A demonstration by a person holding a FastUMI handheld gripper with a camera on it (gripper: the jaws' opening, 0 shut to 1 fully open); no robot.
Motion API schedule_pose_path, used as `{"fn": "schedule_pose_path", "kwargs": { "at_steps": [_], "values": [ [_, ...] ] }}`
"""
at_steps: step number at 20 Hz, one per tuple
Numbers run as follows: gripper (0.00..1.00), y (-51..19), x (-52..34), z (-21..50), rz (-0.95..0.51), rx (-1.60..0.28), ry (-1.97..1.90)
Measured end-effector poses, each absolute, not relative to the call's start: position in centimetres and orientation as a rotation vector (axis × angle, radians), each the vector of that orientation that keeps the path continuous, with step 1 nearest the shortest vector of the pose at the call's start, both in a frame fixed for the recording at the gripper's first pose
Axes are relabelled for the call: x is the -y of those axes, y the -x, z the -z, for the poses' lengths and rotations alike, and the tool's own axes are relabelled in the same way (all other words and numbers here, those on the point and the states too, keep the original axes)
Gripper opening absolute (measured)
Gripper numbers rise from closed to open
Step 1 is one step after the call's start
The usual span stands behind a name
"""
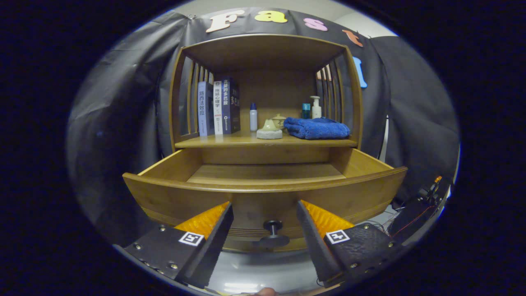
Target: Pull open the drawer, take out the items inside it, and place them on the countertop above the cabinet.
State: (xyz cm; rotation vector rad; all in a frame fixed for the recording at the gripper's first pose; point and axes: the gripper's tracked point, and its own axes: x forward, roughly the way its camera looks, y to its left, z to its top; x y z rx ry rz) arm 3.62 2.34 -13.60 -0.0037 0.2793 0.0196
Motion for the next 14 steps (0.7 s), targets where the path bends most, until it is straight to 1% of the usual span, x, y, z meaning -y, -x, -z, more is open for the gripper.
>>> {"fn": "schedule_pose_path", "kwargs": {
  "at_steps": [8, 12, 14],
  "values": [
    [0.93, -3.8, -2.4, 13.7, -0.012, -0.265, 0.006],
    [0.93, -5.4, -2.7, 13.6, -0.003, -0.274, 0.015],
    [0.93, -6.3, -2.9, 12.4, -0.005, -0.244, -0.004]
  ]
}}
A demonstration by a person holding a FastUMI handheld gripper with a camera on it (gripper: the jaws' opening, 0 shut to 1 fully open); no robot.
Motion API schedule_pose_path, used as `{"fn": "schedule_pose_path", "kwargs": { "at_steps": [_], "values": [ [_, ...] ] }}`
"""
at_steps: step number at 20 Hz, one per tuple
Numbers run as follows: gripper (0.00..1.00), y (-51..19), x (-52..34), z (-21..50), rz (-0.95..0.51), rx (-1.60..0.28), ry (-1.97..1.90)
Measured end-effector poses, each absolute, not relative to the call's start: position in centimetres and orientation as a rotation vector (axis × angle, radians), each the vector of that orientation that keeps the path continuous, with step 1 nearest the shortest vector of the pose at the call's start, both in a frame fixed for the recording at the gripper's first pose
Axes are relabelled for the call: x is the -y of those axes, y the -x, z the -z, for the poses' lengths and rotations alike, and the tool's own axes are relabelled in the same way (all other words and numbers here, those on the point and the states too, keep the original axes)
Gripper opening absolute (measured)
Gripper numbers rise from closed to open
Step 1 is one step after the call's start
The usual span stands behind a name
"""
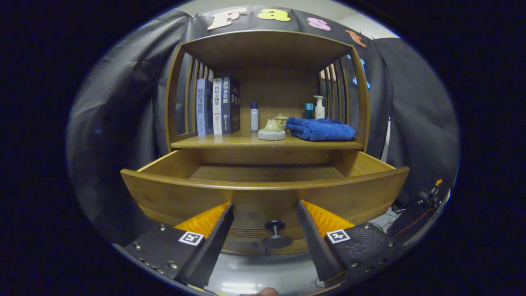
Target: Pull open the drawer, take out the items inside it, and place them on the countertop above the cabinet.
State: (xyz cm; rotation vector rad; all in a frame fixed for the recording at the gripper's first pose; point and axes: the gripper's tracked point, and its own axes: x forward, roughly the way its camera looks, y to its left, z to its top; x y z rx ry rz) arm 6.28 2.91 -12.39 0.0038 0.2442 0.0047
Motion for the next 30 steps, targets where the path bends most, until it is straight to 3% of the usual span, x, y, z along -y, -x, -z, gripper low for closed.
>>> {"fn": "schedule_pose_path", "kwargs": {
  "at_steps": [30],
  "values": [
    [0.93, -17.9, -3.6, 13.3, 0.009, -0.310, -0.077]
  ]
}}
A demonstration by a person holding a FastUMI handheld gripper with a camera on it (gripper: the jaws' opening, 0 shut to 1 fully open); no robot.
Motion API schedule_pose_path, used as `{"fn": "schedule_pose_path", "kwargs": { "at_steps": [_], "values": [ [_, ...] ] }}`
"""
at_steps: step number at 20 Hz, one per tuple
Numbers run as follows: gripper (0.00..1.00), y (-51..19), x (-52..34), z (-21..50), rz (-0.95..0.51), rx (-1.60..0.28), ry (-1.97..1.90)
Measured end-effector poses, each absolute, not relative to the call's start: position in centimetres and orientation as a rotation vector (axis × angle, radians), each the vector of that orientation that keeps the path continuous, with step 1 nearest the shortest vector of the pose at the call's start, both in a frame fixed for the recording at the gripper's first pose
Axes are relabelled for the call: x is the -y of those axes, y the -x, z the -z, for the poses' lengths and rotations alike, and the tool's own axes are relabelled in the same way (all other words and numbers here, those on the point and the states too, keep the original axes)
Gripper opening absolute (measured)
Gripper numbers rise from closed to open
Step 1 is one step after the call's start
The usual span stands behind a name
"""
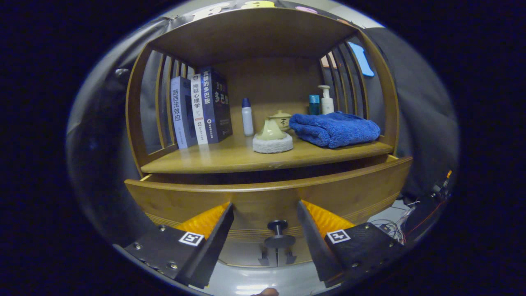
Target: Pull open the drawer, take out the items inside it, and place them on the countertop above the cabinet.
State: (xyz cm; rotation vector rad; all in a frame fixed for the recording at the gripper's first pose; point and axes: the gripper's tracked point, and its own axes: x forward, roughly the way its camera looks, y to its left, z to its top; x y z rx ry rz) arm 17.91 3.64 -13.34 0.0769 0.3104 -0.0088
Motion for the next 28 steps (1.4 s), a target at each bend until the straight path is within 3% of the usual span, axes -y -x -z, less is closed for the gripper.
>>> {"fn": "schedule_pose_path", "kwargs": {
  "at_steps": [19, 28],
  "values": [
    [0.96, -21.5, -4.4, 16.1, 0.008, -0.404, -0.009],
    [0.95, -20.4, -1.9, 7.7, 0.029, -0.234, -0.012]
  ]
}}
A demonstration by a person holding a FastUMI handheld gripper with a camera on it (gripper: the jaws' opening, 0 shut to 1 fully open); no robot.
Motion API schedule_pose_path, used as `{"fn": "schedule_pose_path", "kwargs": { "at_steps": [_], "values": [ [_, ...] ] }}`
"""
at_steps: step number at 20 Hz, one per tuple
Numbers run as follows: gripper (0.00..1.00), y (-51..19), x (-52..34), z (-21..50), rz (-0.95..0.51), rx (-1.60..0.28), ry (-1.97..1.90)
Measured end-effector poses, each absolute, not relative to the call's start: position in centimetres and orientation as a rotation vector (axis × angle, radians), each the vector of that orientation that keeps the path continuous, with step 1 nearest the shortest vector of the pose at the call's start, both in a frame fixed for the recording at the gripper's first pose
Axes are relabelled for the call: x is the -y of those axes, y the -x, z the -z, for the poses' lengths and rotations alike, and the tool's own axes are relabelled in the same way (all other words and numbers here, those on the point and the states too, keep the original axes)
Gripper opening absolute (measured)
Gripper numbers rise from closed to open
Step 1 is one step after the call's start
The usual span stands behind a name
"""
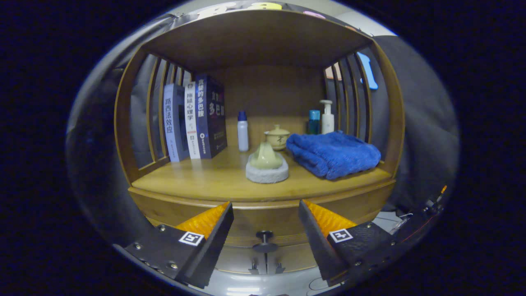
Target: Pull open the drawer, take out the items inside it, and place them on the countertop above the cabinet.
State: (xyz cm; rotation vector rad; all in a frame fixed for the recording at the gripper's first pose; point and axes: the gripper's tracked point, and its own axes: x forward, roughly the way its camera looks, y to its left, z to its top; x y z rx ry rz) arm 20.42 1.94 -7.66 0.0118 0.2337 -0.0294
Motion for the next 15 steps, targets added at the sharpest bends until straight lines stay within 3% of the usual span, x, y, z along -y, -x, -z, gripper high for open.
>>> {"fn": "schedule_pose_path", "kwargs": {
  "at_steps": [11, 14, 15],
  "values": [
    [0.93, -15.2, 5.3, -5.1, 0.091, 0.002, 0.046],
    [0.77, -13.2, 7.0, -5.3, 0.015, 0.003, 0.033],
    [0.76, -12.6, 6.9, -4.9, -0.052, -0.002, 0.003]
  ]
}}
